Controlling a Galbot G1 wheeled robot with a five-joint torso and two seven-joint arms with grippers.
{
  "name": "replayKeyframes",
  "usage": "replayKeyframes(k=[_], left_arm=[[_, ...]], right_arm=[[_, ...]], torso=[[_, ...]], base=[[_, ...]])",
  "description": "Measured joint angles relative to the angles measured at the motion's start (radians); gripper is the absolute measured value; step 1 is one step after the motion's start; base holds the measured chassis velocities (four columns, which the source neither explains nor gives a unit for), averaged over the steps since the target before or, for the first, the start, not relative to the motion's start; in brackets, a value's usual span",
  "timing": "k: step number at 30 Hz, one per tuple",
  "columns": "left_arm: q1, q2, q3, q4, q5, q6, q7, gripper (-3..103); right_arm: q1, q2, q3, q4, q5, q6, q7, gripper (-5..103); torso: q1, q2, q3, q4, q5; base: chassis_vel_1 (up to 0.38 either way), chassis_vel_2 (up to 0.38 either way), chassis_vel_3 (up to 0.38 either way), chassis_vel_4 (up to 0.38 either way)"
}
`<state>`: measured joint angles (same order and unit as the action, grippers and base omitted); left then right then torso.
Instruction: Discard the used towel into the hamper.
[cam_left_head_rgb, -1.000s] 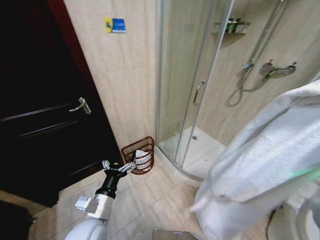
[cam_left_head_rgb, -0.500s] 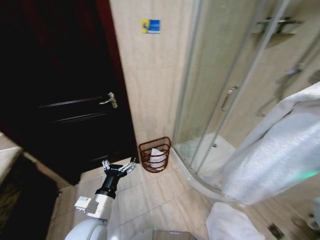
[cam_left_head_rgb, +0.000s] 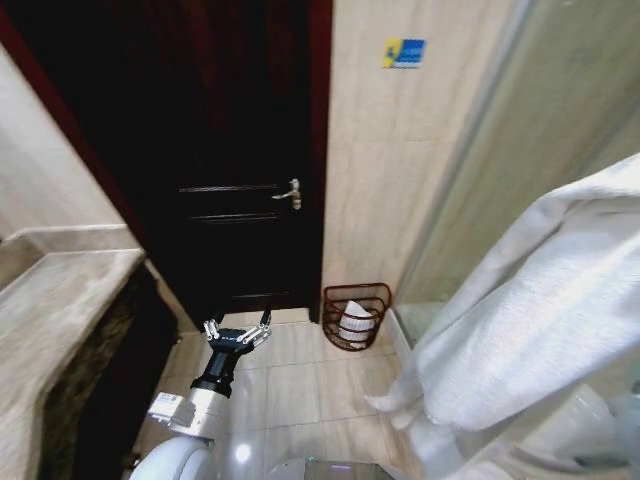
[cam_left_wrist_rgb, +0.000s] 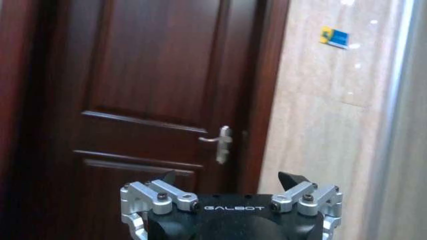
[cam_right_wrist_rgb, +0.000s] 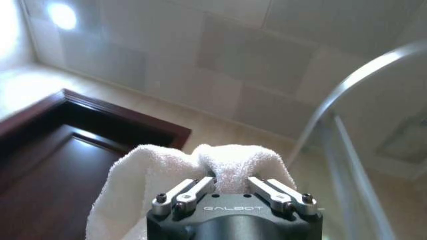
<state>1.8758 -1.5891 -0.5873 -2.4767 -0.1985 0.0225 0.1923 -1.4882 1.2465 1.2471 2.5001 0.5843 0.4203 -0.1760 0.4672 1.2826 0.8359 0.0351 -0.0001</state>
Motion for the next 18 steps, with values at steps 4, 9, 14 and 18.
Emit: replayKeyframes(k=[4,9,14,18], left_arm=[[0.0,0.0,0.0,0.0,0.0,0.0,0.0,100],[0.0,0.0,0.0,0.0,0.0,0.0,0.0,100],[0.0,0.0,0.0,0.0,0.0,0.0,0.0,100],[0.0,0.0,0.0,0.0,0.0,0.0,0.0,100]], right_arm=[[0.001,-0.002,-0.021,0.0,-0.006,-0.001,-0.001,8],[0.015,-0.009,-0.059,0.0,-0.015,-0.015,-0.001,8],[0.022,-0.013,-0.063,0.0,-0.015,-0.02,-0.001,8],[0.028,-0.016,-0.067,0.0,-0.015,-0.022,-0.003,8]], torso=[[0.0,0.0,0.0,0.0,0.0001],[0.0,0.0,0.0,-0.0005,0.0002],[0.0,0.0,0.0,-0.0005,0.0001],[0.0,0.0,0.0,-0.0003,0.0001]], base=[[0.089,0.092,0.088,0.09],[0.018,0.035,0.033,0.002],[-0.062,0.063,0.056,-0.081],[-0.125,0.126,0.129,-0.116]])
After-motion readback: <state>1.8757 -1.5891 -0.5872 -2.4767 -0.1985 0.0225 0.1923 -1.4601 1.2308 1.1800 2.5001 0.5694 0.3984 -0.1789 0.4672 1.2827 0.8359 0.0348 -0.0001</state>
